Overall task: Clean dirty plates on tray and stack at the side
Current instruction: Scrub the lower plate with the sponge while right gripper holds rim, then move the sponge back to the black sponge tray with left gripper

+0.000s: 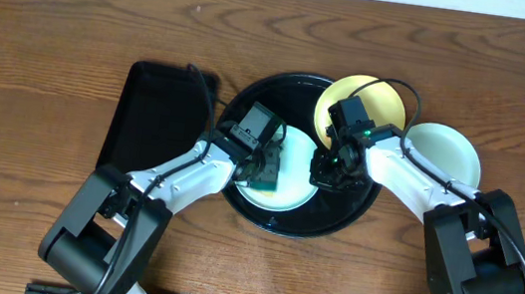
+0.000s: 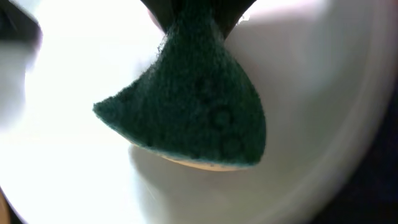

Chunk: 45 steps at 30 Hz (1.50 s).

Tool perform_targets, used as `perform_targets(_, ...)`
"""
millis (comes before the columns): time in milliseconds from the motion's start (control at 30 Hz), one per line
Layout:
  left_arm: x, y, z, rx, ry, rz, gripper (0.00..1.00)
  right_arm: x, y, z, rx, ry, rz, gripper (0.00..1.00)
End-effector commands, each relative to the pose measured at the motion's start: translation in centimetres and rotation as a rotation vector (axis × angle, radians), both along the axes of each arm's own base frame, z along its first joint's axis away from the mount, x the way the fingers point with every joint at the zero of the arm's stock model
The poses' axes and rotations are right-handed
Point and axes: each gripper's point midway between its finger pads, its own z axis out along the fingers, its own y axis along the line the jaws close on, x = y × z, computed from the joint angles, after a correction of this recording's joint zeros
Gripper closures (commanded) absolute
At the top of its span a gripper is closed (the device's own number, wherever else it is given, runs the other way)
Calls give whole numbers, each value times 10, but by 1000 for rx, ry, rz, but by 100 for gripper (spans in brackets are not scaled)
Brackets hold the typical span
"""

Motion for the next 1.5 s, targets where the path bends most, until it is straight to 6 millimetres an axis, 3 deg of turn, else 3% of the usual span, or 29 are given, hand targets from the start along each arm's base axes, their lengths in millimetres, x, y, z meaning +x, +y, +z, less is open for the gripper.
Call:
perform_targets(0,43,59,10,304,-219,146,92,-1,-9,-11,-52,7,5,95)
perform_targets(200,63,63,24,397,-338,50,93,-1,-9,-11,-52,7,5,96)
perform_targets(500,64,58,29,378,-350,30,92,0,-9,-11,-52,4,5,96)
perform_targets(600,69,54,48,360,-392,21,93,0,-9,-11,-51,3,5,96)
perform_targets(767,84,50,105,320,-517,18,92,0,-9,-11,-50,1,12,98)
perform_targets(867,79,63,139,297,-540,46,92,1,-9,-10,-50,-1,16,99)
perform_targets(900,74,66,142,282,-525,42,93,1,-9,-10,-49,-2,16,99)
perform_targets(1000,54,74,137,212,-422,19,93,3,-7,-7,-44,-13,44,99)
perform_targets(1167,17,100,109,111,-160,78,92,7,-1,10,-59,-28,122,99)
perform_targets(1333,7,125,101,111,-78,140,92,18,6,32,-159,-94,182,99)
perform_targets(1467,6,129,101,91,-62,155,93,26,7,53,-283,-162,219,99)
